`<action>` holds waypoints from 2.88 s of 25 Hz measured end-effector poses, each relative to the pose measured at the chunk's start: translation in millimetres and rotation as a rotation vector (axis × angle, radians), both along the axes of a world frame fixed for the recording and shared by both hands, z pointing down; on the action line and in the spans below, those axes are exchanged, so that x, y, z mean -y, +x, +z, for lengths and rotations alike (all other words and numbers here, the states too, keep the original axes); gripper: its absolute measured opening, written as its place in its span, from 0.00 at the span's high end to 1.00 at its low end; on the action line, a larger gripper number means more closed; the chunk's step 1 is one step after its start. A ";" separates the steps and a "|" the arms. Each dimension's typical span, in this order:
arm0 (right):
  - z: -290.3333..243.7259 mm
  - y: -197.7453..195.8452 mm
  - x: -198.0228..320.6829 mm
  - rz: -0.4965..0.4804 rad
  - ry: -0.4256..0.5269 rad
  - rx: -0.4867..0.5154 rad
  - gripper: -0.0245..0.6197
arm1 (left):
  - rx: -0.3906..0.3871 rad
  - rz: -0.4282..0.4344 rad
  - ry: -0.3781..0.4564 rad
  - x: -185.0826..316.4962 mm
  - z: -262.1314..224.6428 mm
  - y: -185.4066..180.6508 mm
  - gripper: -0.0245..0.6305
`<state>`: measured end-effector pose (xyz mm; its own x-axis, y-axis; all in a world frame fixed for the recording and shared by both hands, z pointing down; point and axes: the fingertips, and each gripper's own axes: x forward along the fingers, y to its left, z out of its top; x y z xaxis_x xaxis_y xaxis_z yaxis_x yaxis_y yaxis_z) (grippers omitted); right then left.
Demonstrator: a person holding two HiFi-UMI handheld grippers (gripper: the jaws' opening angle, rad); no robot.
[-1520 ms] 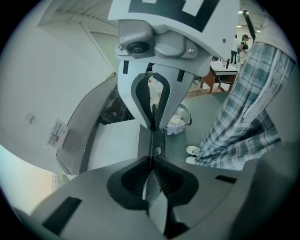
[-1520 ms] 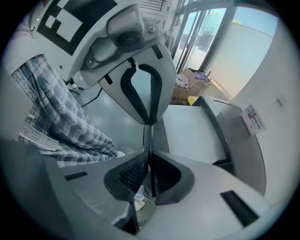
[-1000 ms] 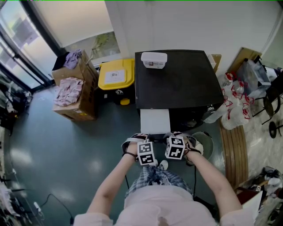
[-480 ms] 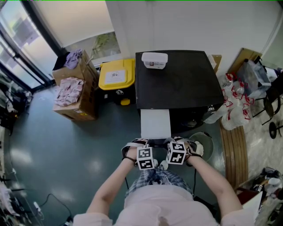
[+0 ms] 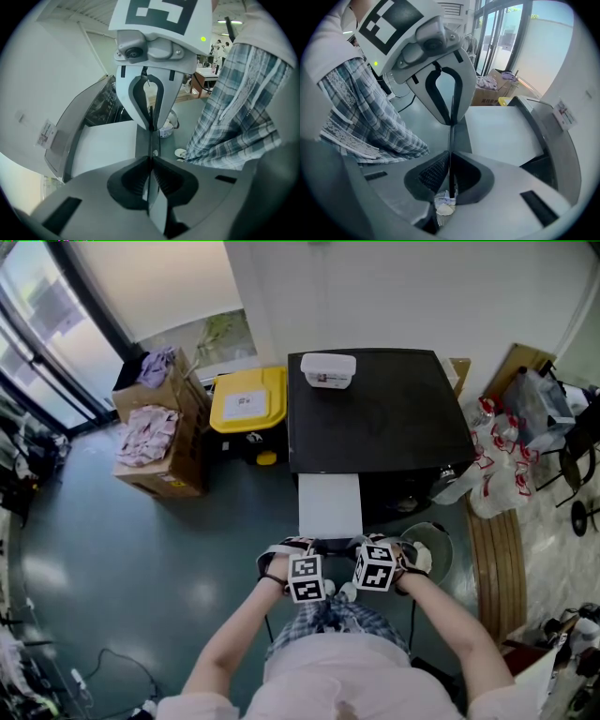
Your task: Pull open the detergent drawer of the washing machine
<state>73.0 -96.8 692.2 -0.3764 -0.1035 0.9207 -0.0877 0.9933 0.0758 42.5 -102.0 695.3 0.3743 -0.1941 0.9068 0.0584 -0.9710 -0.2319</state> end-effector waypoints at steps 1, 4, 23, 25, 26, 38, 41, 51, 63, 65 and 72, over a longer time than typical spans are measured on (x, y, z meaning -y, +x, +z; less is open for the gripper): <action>0.0 0.4 0.7 0.004 0.003 0.001 0.89 | -0.001 0.000 -0.002 0.1 -0.3 0.0 0.88; 0.6 1.8 0.9 0.030 -0.011 0.017 0.89 | -0.011 -0.008 -0.015 0.3 -1.4 0.5 0.88; -20.1 1.1 5.8 0.163 -0.099 0.184 0.57 | -0.153 -0.064 -0.075 3.3 -28.2 14.1 0.56; -31.6 6.8 16.1 0.221 -0.099 0.242 0.60 | -0.207 -0.107 -0.079 13.5 -41.4 15.5 0.56; -38.4 10.7 22.8 0.258 -0.099 0.274 0.60 | -0.236 -0.132 -0.079 20.6 -48.5 16.0 0.56; -152.0 79.5 127.7 0.660 0.152 0.726 0.92 | -0.697 -0.541 0.108 138.0 -168.6 8.1 0.83; -186.8 102.4 147.7 0.745 0.256 0.830 0.93 | -0.787 -0.599 0.169 155.5 -195.1 5.9 0.86; -262.2 184.5 169.2 1.025 0.530 1.058 0.94 | -0.971 -0.698 0.259 185.1 -245.1 -2.2 0.92; -270.9 230.5 164.9 1.160 0.686 1.047 0.94 | -1.030 -0.762 0.303 199.4 -252.8 -10.1 0.93; -269.4 231.4 166.4 1.162 0.695 1.041 0.94 | -1.035 -0.762 0.304 202.0 -254.0 -8.9 0.93; -262.5 232.9 170.1 1.169 0.686 1.031 0.94 | -1.041 -0.778 0.291 206.7 -251.5 -8.9 0.93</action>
